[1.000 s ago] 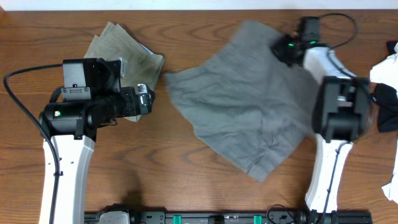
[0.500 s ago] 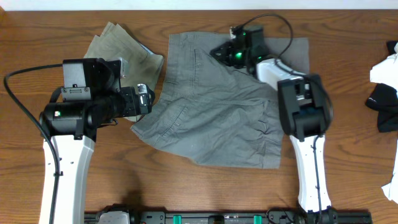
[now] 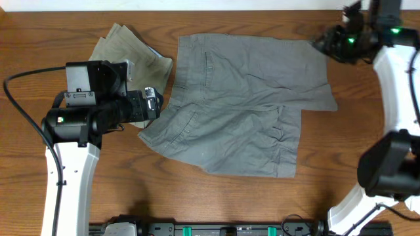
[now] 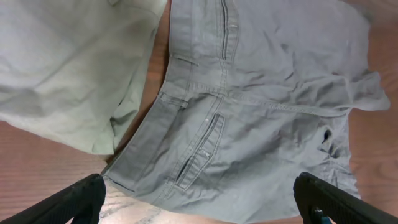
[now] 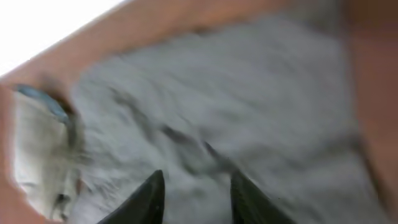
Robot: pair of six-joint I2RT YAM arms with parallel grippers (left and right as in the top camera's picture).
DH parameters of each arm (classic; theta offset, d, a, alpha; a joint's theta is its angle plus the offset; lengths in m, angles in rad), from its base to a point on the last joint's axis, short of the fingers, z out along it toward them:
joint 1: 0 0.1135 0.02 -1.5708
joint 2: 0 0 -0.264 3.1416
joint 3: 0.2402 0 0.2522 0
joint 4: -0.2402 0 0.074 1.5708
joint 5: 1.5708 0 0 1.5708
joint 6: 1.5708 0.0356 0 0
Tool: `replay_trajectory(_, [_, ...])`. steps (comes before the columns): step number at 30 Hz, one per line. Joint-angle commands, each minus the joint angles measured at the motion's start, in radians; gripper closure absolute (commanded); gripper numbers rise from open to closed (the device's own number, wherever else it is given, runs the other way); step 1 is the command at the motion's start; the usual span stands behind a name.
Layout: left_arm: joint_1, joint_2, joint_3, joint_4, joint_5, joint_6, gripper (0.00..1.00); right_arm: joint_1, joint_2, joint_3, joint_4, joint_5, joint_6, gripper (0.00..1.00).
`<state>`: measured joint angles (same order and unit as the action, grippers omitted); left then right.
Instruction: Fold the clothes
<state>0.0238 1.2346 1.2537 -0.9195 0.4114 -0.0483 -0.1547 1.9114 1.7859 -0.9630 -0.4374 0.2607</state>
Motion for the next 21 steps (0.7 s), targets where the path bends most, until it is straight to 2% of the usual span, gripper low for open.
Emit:
replay_trajectory(1, [-0.003, -0.006, 0.018, 0.006, -0.008, 0.010, 0.02, -0.010, 0.065, -0.030, -0.084, 0.188, -0.064, 0.85])
replay_trajectory(3, [-0.003, -0.006, 0.018, 0.009, -0.008, 0.010, 0.02, -0.013, 0.092, -0.063, -0.088, 0.195, -0.062, 0.96])
replay_trajectory(4, [-0.003, -0.006, 0.018, 0.010, -0.008, 0.010, 0.02, -0.011, 0.107, -0.085, -0.081, 0.193, -0.040, 0.98])
replay_trajectory(8, [-0.003, -0.006, 0.018, 0.013, -0.008, 0.010, 0.02, 0.007, 0.172, -0.173, -0.001, 0.193, 0.028, 0.99])
replay_trajectory(13, [-0.003, -0.006, 0.018, 0.013, -0.008, 0.010, 0.02, 0.035, 0.271, -0.277, 0.214, 0.186, 0.109, 0.99])
replay_trajectory(21, [-0.003, -0.006, 0.018, 0.016, -0.008, 0.009, 0.02, 0.042, 0.474, -0.291, 0.457, 0.144, 0.343, 0.99])
